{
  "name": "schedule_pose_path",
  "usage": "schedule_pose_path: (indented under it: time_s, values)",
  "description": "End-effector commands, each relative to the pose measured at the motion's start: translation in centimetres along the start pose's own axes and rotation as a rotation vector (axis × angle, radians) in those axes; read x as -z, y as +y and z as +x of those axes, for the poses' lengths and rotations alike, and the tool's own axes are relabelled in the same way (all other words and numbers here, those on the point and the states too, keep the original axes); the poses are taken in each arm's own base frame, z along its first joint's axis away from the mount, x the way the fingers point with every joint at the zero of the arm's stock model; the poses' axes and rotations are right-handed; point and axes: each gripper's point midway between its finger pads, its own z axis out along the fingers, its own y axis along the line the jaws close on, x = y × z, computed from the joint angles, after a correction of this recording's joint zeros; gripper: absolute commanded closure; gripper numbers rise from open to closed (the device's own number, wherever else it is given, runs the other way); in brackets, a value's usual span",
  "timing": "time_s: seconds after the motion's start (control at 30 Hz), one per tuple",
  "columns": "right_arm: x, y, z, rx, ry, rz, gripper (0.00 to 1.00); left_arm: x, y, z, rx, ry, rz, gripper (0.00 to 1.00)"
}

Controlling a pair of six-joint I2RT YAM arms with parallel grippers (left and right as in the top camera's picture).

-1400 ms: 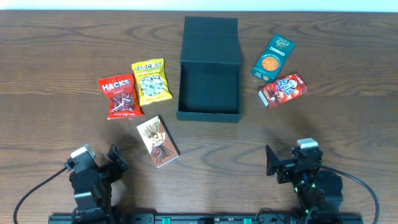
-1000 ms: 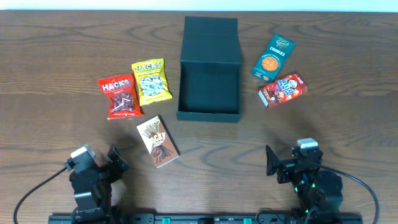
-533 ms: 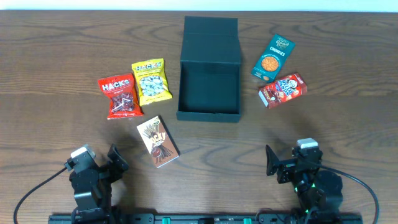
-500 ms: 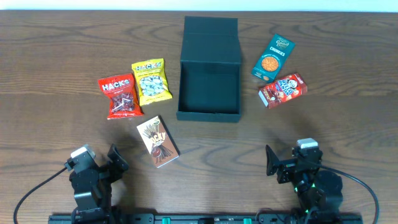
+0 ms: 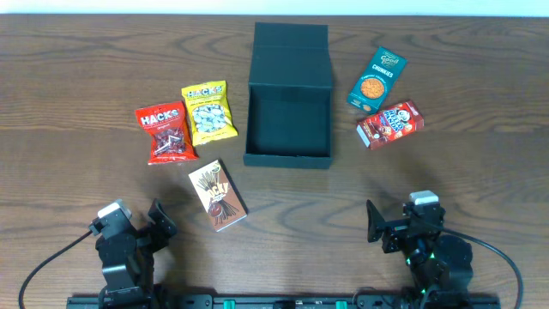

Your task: Pack container

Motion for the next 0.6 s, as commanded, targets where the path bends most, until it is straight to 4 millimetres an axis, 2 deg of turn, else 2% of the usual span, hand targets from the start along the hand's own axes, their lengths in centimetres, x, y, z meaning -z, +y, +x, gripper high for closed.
schedule_pose_path:
  time_s: [0.0, 0.07, 0.2, 0.37, 0.57]
  values:
    - [-0.1, 0.1, -0.2, -0.023, -0.013, -0.009, 0.01, -0.2, 0.0, 0.3, 0.008, 0.004, 0.003, 0.05]
    - [0.0, 0.9, -0.7, -0.070, -0.034, -0.054, 0.01, -0.2, 0.0, 0.3, 0.008, 0.004, 0.003, 0.05]
    - [0.5, 3.9, -1.9, -0.278, -0.047, -0.238, 0.01, -0.2, 0.0, 0.3, 0.008, 0.004, 0.003, 0.05]
    - [2.3, 8.5, -1.4, -0.633, 0.115, -0.521, 0.01, -0.2, 0.0, 0.3, 0.008, 0.004, 0.003, 0.05]
    - [3.5, 10.4, -1.2, -0.820, 0.235, -0.628, 0.01, -0.2, 0.0, 0.3, 0.008, 0.004, 0.003, 0.05]
